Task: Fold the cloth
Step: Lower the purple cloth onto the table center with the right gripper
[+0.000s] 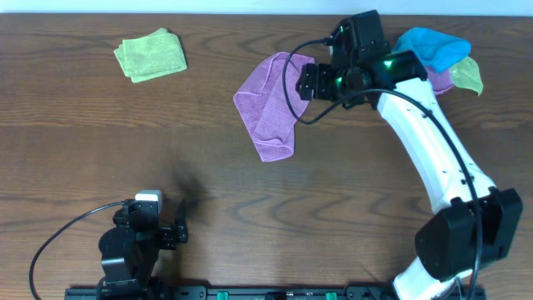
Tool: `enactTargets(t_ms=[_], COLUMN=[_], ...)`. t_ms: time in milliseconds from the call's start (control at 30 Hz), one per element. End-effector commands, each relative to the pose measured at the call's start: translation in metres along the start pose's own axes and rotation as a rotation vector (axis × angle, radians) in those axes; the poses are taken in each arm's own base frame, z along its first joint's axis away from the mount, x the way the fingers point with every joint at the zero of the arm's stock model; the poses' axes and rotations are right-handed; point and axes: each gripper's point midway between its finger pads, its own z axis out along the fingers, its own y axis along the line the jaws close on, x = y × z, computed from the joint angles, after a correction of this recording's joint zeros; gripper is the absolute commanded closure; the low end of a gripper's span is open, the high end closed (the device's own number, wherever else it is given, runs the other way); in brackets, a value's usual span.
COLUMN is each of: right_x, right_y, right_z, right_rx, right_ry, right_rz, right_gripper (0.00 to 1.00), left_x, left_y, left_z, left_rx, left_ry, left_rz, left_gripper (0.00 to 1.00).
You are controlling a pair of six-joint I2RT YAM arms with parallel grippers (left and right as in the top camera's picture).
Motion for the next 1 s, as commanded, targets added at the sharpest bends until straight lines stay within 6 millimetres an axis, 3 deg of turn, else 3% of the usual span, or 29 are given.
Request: enactTargets(t_ms=[0, 333, 433, 733, 967], right_x=[0.026, 0.07, 0.08, 0.097, 0.106], right_y=[0.005, 0.018, 0.022, 0.057, 0.055], right_z=[0.02, 0.07, 0.078, 0.1, 0.111], right_rx=[-0.086, -0.325, -0.331, -0.358, -0.343], right_ry=[0.093, 0.164, 0.174, 0.177, 0.218], right_rz=[0.057, 0.198, 0.214, 0.17, 0.234], right_gripper=[0.09, 0.09, 0.09, 0.09, 0.09], left_x=[0.002, 0.002, 0.002, 0.002, 0.002], left_y=[-0.001, -0.001, -0.001, -0.001, -0.001], left_z=[0.001, 0.001, 0.001, 0.001, 0.001], left_rx=[0.004, 0.004, 0.004, 0.004, 0.004], left_ry=[0.001, 0.001, 0.001, 0.001, 0.001], left_rz=[0.023, 0.023, 0.023, 0.023, 0.023], left_gripper=[0.05, 0.05, 0.05, 0.05, 0.05])
